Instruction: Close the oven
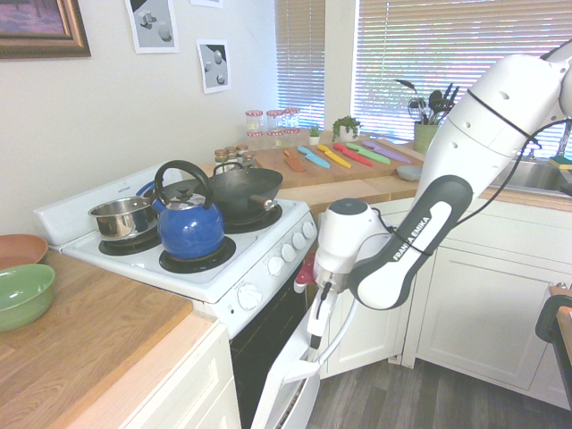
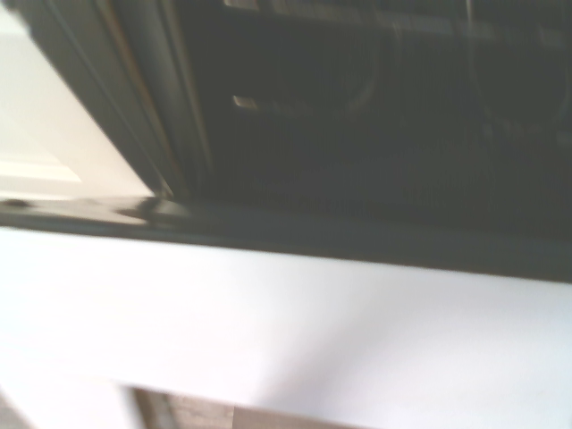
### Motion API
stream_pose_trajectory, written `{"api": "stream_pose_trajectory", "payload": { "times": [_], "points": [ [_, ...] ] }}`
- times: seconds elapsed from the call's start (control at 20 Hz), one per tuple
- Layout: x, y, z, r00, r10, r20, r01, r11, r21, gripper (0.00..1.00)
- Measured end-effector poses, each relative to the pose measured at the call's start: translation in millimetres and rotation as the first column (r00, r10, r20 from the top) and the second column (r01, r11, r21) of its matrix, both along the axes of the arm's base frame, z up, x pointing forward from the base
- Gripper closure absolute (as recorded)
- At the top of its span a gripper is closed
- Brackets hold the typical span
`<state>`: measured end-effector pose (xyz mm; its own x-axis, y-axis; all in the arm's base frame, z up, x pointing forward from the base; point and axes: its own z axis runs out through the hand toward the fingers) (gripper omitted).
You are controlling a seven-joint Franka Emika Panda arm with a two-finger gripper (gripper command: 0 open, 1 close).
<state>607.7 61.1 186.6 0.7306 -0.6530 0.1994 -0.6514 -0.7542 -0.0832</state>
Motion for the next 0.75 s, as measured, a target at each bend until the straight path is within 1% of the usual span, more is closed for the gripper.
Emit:
{"api": "stream_pose_trajectory", "payload": {
  "times": [0.2,0.3,0.45,0.6,0.75],
  "points": [
    [7,1,8,1.000,-0.013,0.010,0.013,1.000,0.003,0.00],
    [-2,-1,15,1.000,-0.021,0.009,0.021,1.000,0.009,0.00],
    [-38,-4,37,1.000,-0.017,-0.010,0.017,1.000,0.016,0.00],
    [-87,-2,55,0.997,-0.017,-0.069,0.019,0.999,0.027,0.00],
    [-142,7,64,0.991,-0.028,-0.127,0.033,0.999,0.040,0.00]
  ]
}}
